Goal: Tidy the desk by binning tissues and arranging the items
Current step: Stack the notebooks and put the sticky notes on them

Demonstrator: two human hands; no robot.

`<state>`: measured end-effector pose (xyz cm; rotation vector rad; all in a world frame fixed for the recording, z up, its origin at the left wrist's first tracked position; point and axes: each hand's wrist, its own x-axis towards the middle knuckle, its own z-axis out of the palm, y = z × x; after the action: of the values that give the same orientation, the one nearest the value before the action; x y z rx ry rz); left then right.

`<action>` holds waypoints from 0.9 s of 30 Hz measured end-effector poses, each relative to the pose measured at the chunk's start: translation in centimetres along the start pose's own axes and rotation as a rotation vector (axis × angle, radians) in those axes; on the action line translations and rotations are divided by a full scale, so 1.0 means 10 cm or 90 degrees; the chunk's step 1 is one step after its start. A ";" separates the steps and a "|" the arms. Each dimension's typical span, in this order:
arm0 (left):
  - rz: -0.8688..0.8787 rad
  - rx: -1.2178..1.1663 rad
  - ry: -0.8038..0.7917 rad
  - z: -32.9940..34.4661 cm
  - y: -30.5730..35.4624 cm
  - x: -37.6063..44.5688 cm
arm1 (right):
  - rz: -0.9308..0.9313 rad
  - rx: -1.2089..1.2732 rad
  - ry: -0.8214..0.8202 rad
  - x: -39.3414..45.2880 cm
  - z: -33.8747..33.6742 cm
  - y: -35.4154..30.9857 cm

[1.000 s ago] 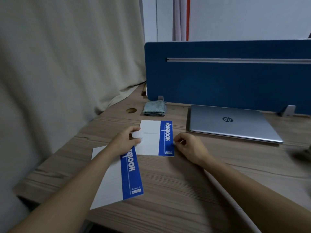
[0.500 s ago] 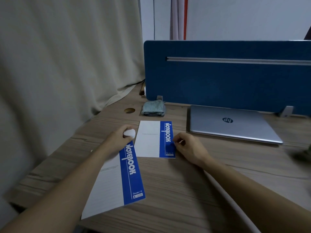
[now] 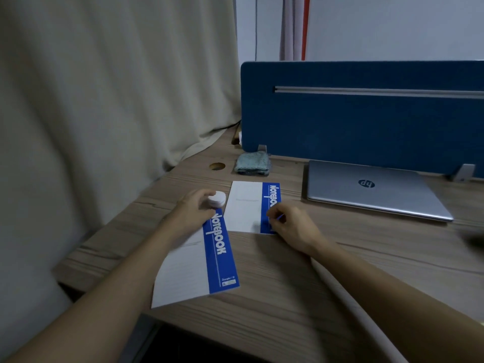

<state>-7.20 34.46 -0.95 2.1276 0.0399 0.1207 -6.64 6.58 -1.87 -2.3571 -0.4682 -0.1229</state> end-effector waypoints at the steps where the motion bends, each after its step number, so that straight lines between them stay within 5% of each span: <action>1: -0.005 0.006 0.003 -0.05 -0.01 -0.06 | -0.006 0.006 -0.007 -0.01 0.03 -0.05; 13: -0.178 0.276 0.009 -0.37 -0.09 -0.50 | 0.032 0.037 -0.120 -0.08 0.37 -0.57; 21: -0.263 0.212 0.072 -0.32 -0.02 -0.55 | 0.126 0.176 -0.146 -0.13 0.41 -0.68; 27: -0.199 0.031 0.064 -0.14 0.03 -0.60 | 0.195 0.275 -0.101 -0.18 0.31 -0.50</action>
<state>-13.30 35.07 -0.41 2.1339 0.4352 0.0412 -10.31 11.53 -1.30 -1.9873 -0.1772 0.2830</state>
